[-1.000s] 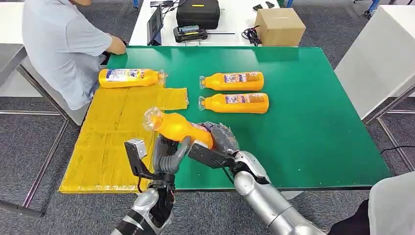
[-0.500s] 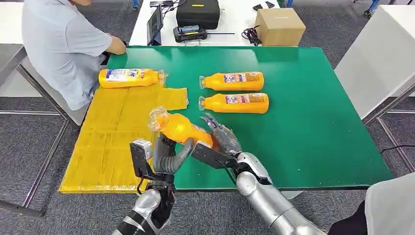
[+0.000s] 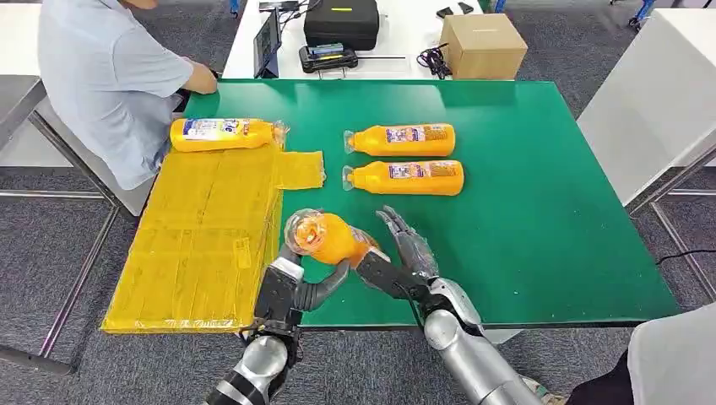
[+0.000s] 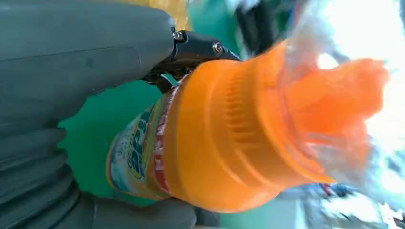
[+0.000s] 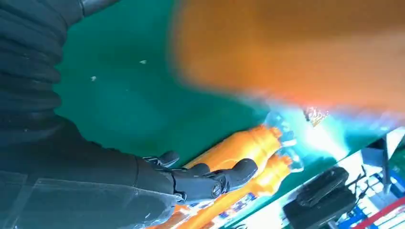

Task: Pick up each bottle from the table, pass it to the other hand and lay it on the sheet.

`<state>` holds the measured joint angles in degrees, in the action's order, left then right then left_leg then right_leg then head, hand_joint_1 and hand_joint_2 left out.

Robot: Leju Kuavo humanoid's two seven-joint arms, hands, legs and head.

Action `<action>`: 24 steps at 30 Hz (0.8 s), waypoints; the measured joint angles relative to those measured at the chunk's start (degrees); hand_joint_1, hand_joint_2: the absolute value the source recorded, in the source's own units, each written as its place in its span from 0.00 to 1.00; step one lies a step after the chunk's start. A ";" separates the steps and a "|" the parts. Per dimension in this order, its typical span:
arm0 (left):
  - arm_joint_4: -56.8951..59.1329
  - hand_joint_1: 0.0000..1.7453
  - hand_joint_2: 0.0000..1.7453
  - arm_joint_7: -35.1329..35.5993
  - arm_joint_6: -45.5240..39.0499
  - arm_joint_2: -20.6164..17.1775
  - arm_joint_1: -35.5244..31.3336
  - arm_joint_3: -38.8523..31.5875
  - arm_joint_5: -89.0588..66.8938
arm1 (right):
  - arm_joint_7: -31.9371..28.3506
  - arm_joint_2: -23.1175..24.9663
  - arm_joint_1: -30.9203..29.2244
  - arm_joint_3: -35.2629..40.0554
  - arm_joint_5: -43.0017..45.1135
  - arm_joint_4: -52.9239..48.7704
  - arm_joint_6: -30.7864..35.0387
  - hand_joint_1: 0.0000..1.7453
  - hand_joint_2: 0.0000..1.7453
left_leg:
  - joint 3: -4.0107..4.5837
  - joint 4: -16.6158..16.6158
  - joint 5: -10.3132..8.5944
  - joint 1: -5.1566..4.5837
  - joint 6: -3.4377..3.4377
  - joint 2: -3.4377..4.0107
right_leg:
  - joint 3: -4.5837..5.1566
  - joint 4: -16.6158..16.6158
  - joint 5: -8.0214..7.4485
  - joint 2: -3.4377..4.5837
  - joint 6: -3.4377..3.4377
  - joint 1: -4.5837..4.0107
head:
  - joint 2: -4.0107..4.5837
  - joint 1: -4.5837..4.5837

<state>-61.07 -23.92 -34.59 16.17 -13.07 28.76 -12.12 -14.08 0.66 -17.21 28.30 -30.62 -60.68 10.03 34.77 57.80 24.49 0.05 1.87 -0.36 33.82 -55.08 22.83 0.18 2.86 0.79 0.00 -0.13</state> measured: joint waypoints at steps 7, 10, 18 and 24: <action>-1.09 1.00 1.00 4.82 -4.82 -1.05 0.14 -2.78 -24.49 | -0.96 -0.09 2.72 -2.95 -0.70 -2.05 -0.42 0.00 1.00 | 0.00 0.00 0.00 0.00 0.00 0.01 | 0.00 0.00 0.00 0.00 0.00 0.00 | 0.00 0.02; -1.33 1.00 1.00 5.32 -5.06 -1.20 0.14 -4.35 -25.78 | -1.22 -0.09 3.51 -3.93 -0.72 -2.88 -0.66 0.00 1.00 | 0.01 0.00 0.00 0.00 0.00 -0.02 | -0.01 0.00 0.00 -0.01 0.00 0.00 | 0.00 0.02; -1.33 1.00 1.00 6.56 -5.54 -1.22 0.19 -7.56 -33.90 | -1.79 0.13 4.86 -5.86 -0.63 -5.33 -1.40 0.00 1.00 | 0.01 0.00 0.00 0.00 0.00 -0.01 | 0.00 0.00 0.00 0.00 0.00 0.00 | 0.00 0.00; -1.33 1.00 1.00 12.06 -5.54 -1.22 0.19 -10.27 -53.60 | -2.08 0.24 5.19 -6.75 -0.55 -6.18 -2.43 0.00 1.00 | 0.01 0.00 0.00 0.00 0.00 -0.01 | 0.00 0.00 0.00 0.00 0.00 0.00 | 0.00 0.02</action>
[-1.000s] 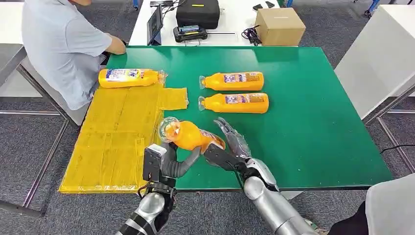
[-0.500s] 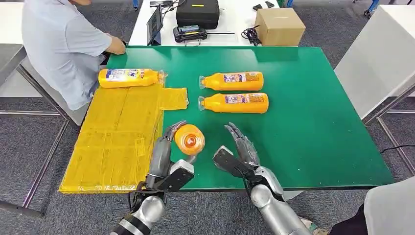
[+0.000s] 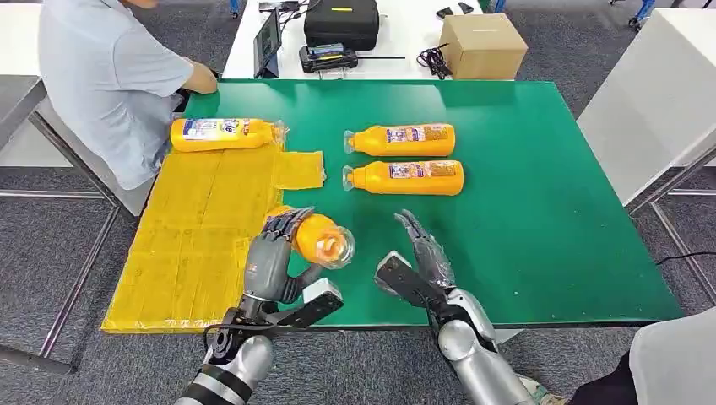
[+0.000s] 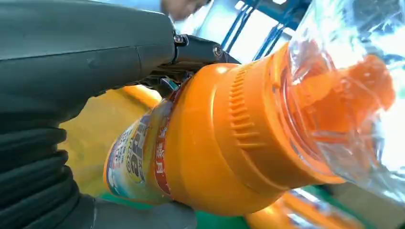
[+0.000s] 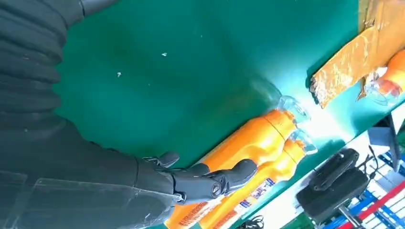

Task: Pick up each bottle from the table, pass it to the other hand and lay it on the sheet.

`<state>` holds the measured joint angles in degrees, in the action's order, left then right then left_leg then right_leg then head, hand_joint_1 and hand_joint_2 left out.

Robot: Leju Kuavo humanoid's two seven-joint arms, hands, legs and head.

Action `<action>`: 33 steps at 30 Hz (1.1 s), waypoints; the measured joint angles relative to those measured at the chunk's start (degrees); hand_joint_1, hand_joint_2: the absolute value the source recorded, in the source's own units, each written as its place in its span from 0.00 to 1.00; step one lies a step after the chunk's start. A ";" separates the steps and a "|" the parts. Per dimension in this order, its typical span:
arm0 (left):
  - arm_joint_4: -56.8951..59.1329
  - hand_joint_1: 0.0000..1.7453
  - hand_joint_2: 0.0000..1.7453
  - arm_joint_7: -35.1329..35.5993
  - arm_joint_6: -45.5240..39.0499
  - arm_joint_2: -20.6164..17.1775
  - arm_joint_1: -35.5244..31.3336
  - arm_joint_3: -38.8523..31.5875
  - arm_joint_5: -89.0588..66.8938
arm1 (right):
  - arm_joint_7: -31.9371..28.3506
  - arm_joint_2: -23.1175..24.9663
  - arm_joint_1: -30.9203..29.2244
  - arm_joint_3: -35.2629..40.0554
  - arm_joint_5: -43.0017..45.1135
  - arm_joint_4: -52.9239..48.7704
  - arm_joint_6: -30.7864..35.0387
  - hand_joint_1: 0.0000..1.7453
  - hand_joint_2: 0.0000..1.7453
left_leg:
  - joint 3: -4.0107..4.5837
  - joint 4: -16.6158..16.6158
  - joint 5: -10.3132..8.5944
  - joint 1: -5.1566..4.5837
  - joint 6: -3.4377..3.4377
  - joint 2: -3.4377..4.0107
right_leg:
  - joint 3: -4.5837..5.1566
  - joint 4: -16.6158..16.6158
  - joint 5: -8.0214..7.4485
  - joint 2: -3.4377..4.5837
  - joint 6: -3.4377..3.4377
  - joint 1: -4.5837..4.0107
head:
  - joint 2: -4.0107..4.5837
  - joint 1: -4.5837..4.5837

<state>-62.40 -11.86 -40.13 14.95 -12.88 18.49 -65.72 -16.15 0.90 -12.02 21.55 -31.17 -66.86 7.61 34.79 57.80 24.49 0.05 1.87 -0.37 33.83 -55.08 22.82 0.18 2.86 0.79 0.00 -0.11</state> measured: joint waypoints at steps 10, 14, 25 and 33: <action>1.42 1.00 1.00 17.63 0.00 -1.75 -1.52 -1.47 -22.60 | -0.26 0.02 0.31 -0.66 0.33 -0.28 -1.14 0.00 1.00 | -0.01 0.00 -0.01 0.01 0.00 0.01 | 0.02 0.00 0.00 0.00 0.00 0.00 | 0.00 0.00; 4.64 1.00 1.00 31.20 0.98 -5.44 -4.92 3.85 -24.00 | -0.48 0.04 0.44 -1.09 0.50 -0.28 -1.70 0.00 1.00 | -0.01 0.00 -0.01 0.01 -0.01 0.02 | 0.02 0.00 0.00 0.00 0.00 -0.01 | 0.00 -0.02; 11.48 1.00 1.00 41.43 4.33 -11.28 -10.99 15.41 -24.24 | -0.63 0.09 0.44 -1.49 0.68 -0.28 -2.29 0.00 1.00 | 0.02 0.00 -0.02 0.00 -0.01 0.00 | 0.03 -0.01 -0.01 0.00 0.00 0.00 | 0.00 0.00; 17.56 1.00 1.00 38.14 10.68 -11.46 -14.41 16.26 -24.24 | -1.01 0.24 0.19 -1.51 0.70 -0.28 -2.95 0.00 1.00 | 0.01 0.00 -0.05 0.01 -0.02 0.00 | 0.03 -0.01 -0.01 0.00 0.00 0.00 | 0.00 -0.02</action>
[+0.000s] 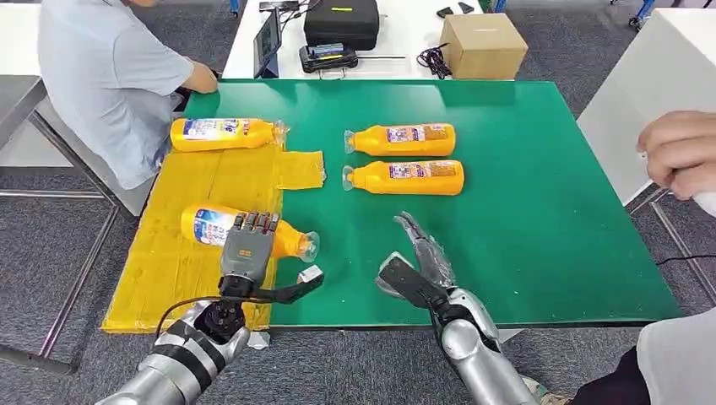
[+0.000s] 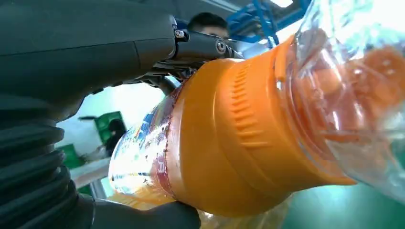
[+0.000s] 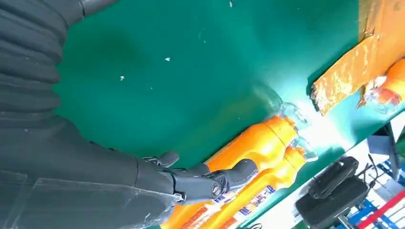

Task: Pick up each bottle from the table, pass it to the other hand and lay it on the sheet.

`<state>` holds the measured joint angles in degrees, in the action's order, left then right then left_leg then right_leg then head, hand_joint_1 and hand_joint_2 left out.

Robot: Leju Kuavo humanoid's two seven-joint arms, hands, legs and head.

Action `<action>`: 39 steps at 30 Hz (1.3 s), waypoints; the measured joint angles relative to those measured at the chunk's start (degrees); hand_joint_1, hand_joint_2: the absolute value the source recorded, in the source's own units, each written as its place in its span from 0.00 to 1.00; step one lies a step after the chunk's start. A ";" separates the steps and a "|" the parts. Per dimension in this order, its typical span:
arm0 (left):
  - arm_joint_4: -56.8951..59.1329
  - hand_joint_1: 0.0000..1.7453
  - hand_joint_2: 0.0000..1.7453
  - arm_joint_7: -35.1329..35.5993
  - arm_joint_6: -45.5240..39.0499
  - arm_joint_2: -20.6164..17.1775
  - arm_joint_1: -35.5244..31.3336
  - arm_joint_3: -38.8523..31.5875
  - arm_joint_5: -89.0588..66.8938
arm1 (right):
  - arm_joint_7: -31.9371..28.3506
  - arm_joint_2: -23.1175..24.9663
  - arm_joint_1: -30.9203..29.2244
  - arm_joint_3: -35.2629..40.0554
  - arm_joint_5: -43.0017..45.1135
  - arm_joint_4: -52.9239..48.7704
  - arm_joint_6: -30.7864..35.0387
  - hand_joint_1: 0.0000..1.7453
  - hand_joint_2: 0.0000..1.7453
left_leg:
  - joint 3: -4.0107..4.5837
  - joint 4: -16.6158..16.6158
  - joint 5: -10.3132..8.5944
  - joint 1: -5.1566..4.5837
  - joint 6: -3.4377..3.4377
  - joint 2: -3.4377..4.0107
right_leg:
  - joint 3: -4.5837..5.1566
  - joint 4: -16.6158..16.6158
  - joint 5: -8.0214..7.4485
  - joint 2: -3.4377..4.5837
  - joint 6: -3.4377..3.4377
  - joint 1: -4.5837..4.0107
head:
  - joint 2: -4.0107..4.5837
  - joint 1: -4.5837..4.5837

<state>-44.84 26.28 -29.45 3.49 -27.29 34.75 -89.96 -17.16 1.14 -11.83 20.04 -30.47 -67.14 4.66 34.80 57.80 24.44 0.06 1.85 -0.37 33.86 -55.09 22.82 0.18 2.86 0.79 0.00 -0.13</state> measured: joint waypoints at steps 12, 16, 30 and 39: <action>10.93 0.00 1.00 -1.99 10.41 3.41 -7.18 -0.39 -0.04 | -0.15 0.98 -0.89 0.02 -0.02 0.13 -1.09 0.00 1.00 | -0.01 0.00 -0.02 0.00 0.00 -0.03 | -0.05 -0.01 -0.03 -0.01 0.03 0.00 | 0.00 0.02; 13.69 0.00 1.00 -1.64 11.61 4.55 -8.64 -1.42 0.04 | -0.15 1.31 -1.39 0.02 -0.07 0.52 -1.29 0.00 1.00 | -0.03 0.00 -0.05 0.00 0.00 -0.02 | -0.05 -0.01 -0.04 -0.01 0.04 0.00 | 0.00 0.02; 16.07 0.00 1.00 -3.44 7.81 7.30 -9.50 -3.43 -0.02 | -0.20 1.79 -1.92 0.02 -0.92 1.36 -1.40 0.00 1.00 | 0.03 0.00 -0.07 -0.01 -0.01 -0.03 | -0.01 -0.02 -0.05 -0.01 0.04 0.01 | 0.00 0.02; 12.31 0.00 1.00 -4.48 1.47 7.94 -8.66 -3.04 -0.02 | -0.46 1.77 -1.73 0.00 -1.16 1.55 -1.07 0.00 1.00 | 0.02 0.01 -0.07 0.00 -0.01 -0.02 | 0.00 -0.02 -0.05 -0.01 0.04 0.00 | 0.00 0.02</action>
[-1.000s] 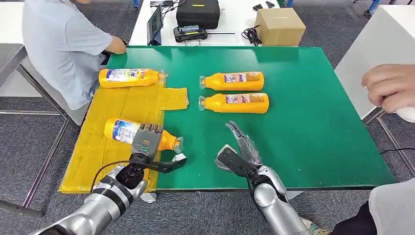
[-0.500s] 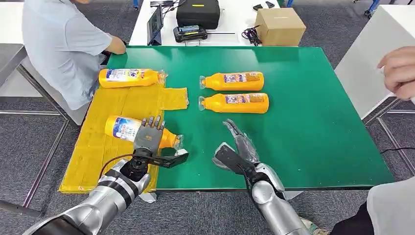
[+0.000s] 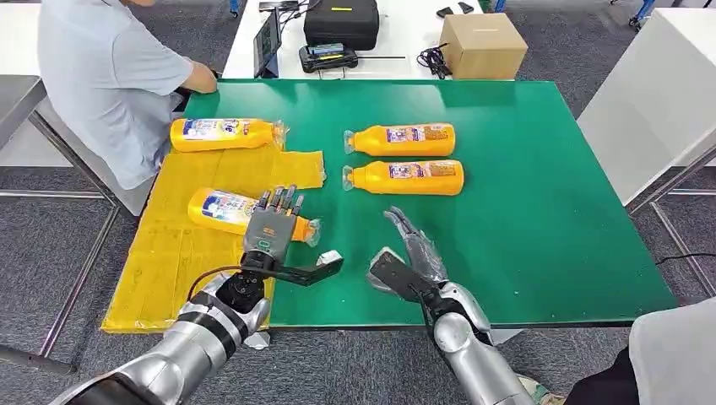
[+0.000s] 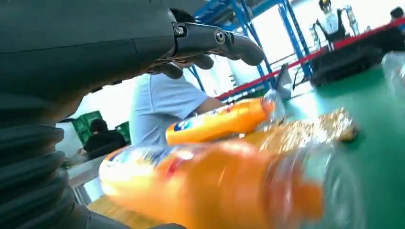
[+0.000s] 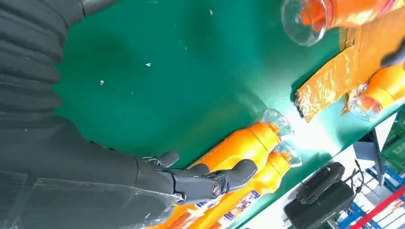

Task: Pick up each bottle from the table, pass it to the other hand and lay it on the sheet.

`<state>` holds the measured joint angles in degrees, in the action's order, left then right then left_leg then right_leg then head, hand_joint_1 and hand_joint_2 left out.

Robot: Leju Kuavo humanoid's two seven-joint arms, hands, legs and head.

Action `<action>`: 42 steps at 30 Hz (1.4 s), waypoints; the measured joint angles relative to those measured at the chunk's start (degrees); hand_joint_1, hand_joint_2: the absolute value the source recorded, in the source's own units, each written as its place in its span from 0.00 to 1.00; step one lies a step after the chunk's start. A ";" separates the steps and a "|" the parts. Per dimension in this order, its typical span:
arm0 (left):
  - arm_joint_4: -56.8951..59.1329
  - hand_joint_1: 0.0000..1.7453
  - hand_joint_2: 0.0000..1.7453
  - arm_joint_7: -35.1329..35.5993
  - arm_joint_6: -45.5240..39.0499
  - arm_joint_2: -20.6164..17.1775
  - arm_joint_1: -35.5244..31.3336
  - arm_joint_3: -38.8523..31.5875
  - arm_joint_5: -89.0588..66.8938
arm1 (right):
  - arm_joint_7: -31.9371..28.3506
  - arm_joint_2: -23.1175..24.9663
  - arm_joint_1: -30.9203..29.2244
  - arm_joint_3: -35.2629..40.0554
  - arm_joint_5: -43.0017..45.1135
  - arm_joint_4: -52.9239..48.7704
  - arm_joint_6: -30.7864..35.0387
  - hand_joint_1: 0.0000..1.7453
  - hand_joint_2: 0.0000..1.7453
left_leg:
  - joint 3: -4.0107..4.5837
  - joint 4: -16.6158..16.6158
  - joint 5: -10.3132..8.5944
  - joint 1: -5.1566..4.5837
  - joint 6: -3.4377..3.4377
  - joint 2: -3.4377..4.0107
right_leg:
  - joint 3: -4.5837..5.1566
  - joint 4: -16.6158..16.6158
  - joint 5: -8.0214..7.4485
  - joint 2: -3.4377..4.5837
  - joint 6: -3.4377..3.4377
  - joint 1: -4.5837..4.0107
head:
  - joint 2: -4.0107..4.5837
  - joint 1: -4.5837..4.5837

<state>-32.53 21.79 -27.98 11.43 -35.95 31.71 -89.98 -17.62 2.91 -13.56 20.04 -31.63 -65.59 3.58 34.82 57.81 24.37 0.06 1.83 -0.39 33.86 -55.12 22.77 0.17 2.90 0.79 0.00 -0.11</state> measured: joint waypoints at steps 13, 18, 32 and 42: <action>-22.26 0.00 1.00 -14.06 -11.98 0.35 13.71 -0.15 7.96 | -1.10 -0.28 5.35 -1.97 0.51 -3.28 4.79 0.00 0.00 | 0.11 0.00 0.06 -0.02 0.00 0.01 | 0.10 0.03 0.02 0.00 0.00 0.01 | 0.00 -0.02; -33.51 0.00 1.00 -16.50 -12.26 -0.07 22.12 -0.88 6.40 | -4.50 0.02 10.00 -5.40 13.54 -8.22 -1.12 0.00 0.00 | 0.11 -0.01 0.08 -0.01 -0.01 0.01 | 0.12 0.04 0.04 0.00 0.00 0.01 | 0.00 -0.02; -49.55 0.00 1.00 -46.17 -12.22 1.20 34.98 -2.25 50.80 | -7.50 0.83 18.87 -11.41 32.89 -16.31 -8.56 0.00 1.00 | 0.12 -0.02 0.11 -0.03 0.01 0.00 | 0.13 0.06 0.06 -0.01 -0.02 0.01 | 0.00 0.00; -50.12 0.00 1.00 -51.78 -11.10 1.25 36.77 -1.66 69.01 | -8.74 0.17 20.61 -13.16 21.54 -22.29 -1.71 0.00 1.00 | 0.08 -0.02 0.10 -0.02 0.01 0.05 | 0.10 0.06 0.05 0.00 -0.02 0.01 | 0.00 0.00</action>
<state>-82.64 -29.99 -39.08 12.68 0.82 30.05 -20.97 -26.35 3.08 7.05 6.88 -10.09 -87.89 1.87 34.90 57.79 24.47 0.04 1.84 -0.33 33.96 -55.06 22.82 0.18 2.89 0.80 0.00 -0.11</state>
